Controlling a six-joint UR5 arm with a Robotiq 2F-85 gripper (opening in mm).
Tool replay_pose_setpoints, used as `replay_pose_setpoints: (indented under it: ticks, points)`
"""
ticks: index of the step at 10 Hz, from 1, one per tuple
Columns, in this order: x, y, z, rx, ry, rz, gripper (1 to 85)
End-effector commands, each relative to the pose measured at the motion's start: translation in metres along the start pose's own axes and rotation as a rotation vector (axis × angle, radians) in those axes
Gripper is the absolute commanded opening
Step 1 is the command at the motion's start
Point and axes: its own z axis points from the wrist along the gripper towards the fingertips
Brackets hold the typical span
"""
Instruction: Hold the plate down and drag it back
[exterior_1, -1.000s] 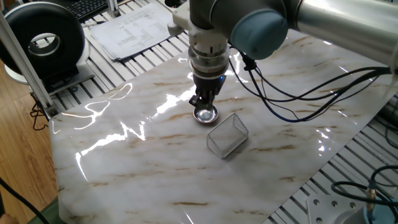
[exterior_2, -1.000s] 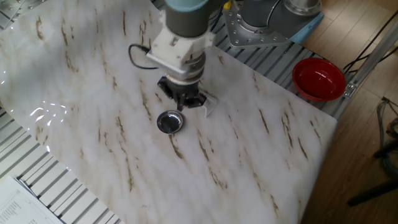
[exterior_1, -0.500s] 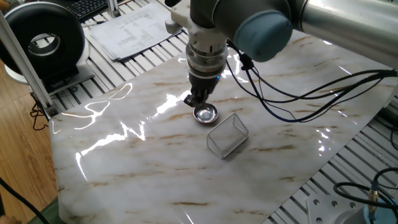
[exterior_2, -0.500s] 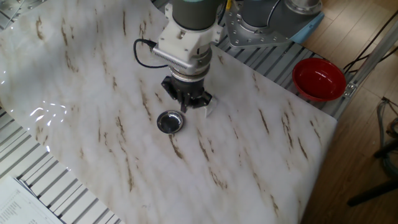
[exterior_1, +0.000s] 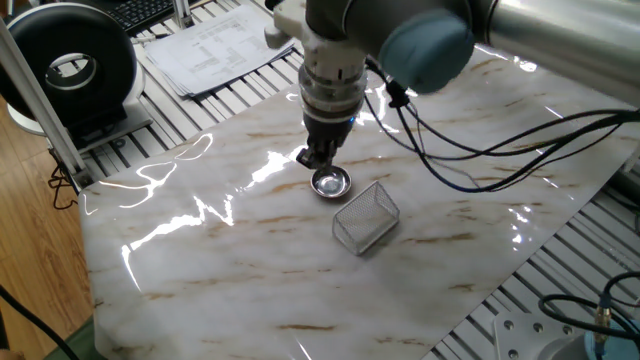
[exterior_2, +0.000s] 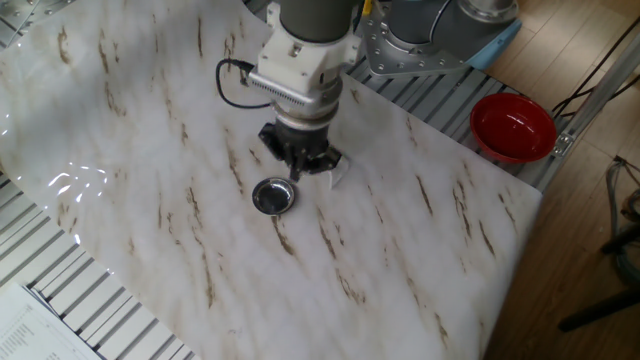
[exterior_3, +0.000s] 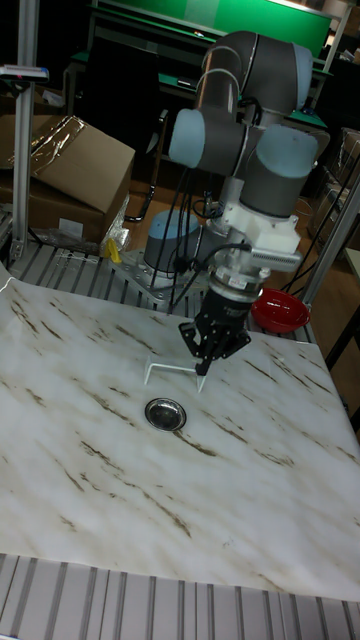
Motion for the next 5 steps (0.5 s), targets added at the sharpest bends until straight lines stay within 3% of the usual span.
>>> replay_pose_setpoints:
  ticks: [1,2,3,5]
  points:
    - [0.029,0.019,-0.059,-0.001,0.049,0.046,1.3]
    - [0.031,0.023,-0.068,0.01,0.051,0.058,1.3]
    - [0.033,0.015,-0.072,0.058,0.066,0.06,1.3]
    - [0.03,0.007,-0.067,0.07,0.053,0.076,1.3]
